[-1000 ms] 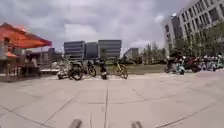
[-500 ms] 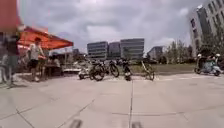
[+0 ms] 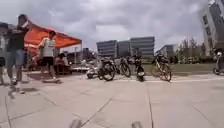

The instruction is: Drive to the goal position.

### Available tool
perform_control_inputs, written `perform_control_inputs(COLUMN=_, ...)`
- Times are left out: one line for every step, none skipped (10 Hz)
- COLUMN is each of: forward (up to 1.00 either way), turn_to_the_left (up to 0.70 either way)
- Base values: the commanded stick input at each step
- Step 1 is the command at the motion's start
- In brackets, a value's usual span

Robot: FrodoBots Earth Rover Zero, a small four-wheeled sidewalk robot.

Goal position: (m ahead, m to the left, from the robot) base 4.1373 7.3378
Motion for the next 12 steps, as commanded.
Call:
perform_control_inputs(forward=0.31, turn_to_the_left=0.02)
perform_control_inputs(forward=0.06, turn_to_the_left=-0.01)
perform_control_inputs(forward=0.06, turn_to_the_left=-0.01)
perform_control_inputs(forward=0.04, turn_to_the_left=0.01)
perform_control_inputs(forward=0.05, turn_to_the_left=0.04)
perform_control_inputs(forward=0.05, turn_to_the_left=0.0)
perform_control_inputs(forward=0.05, turn_to_the_left=0.0)
perform_control_inputs(forward=0.05, turn_to_the_left=0.03)
perform_control_inputs(forward=0.05, turn_to_the_left=0.0)
perform_control_inputs(forward=0.04, turn_to_the_left=0.0)
perform_control_inputs(forward=0.04, turn_to_the_left=0.0)
perform_control_inputs(forward=0.05, turn_to_the_left=0.0)
